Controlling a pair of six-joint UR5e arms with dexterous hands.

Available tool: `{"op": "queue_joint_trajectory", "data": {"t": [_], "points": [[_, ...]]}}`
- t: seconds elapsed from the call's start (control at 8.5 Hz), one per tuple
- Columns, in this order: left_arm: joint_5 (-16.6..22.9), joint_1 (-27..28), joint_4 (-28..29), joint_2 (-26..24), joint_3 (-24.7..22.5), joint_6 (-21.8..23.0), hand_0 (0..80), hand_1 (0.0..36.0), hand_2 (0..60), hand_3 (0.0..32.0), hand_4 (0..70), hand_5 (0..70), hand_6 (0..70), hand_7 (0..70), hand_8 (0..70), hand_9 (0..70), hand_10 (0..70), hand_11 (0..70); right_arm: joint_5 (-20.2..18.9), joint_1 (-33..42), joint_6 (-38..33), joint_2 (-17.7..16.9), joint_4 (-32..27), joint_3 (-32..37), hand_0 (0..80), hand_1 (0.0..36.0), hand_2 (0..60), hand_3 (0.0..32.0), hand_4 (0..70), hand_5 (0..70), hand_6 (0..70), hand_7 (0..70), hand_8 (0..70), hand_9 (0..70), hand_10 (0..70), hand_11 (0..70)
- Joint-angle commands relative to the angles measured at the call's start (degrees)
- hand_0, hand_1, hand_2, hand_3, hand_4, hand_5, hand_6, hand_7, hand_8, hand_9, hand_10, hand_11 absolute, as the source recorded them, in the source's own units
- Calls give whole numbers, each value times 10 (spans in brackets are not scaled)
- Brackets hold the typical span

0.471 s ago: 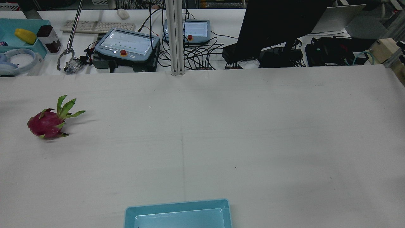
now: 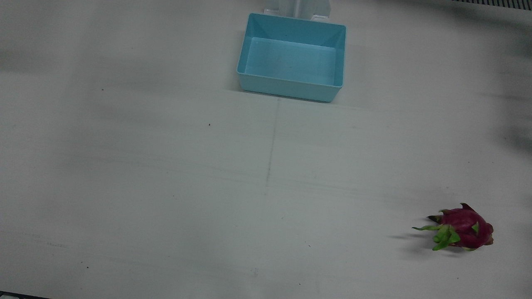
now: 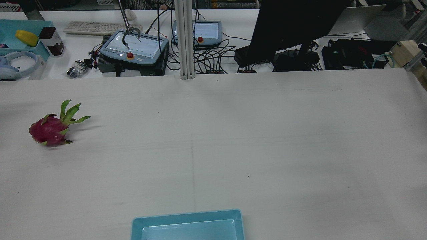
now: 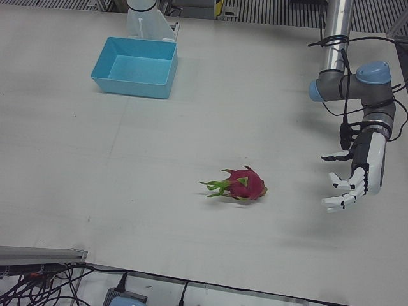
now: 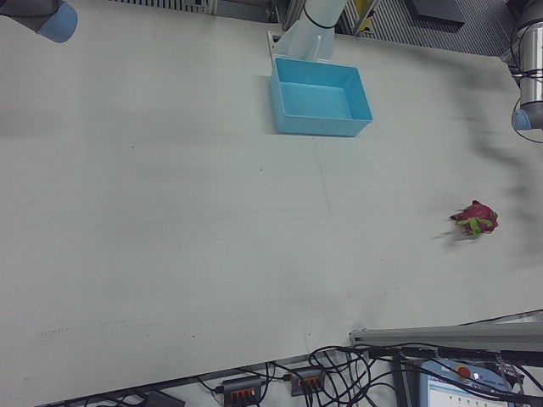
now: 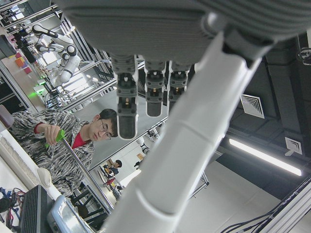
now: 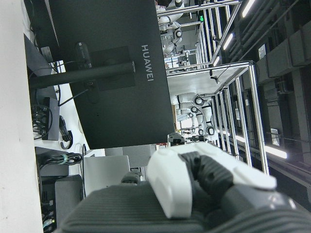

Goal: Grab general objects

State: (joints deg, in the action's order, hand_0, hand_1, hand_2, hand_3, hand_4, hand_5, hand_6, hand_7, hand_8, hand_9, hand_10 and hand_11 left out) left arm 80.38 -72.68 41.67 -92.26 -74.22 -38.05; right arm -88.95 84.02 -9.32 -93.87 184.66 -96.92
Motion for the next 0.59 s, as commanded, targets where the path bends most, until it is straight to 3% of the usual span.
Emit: {"op": "queue_joint_trajectory", "data": {"t": [0.0, 0.47], "points": [[3, 19, -59, -3, -45, -14, 800, 360, 600, 0, 70, 700, 170, 314, 214, 208, 118, 220, 0, 0, 0, 0, 0, 0, 0, 0, 0, 0, 0, 0, 0, 0, 0, 0, 0, 0], [3, 72, -151, -19, -111, -55, 800, 360, 600, 0, 77, 700, 176, 316, 208, 200, 105, 201, 0, 0, 0, 0, 0, 0, 0, 0, 0, 0, 0, 0, 0, 0, 0, 0, 0, 0]]}}
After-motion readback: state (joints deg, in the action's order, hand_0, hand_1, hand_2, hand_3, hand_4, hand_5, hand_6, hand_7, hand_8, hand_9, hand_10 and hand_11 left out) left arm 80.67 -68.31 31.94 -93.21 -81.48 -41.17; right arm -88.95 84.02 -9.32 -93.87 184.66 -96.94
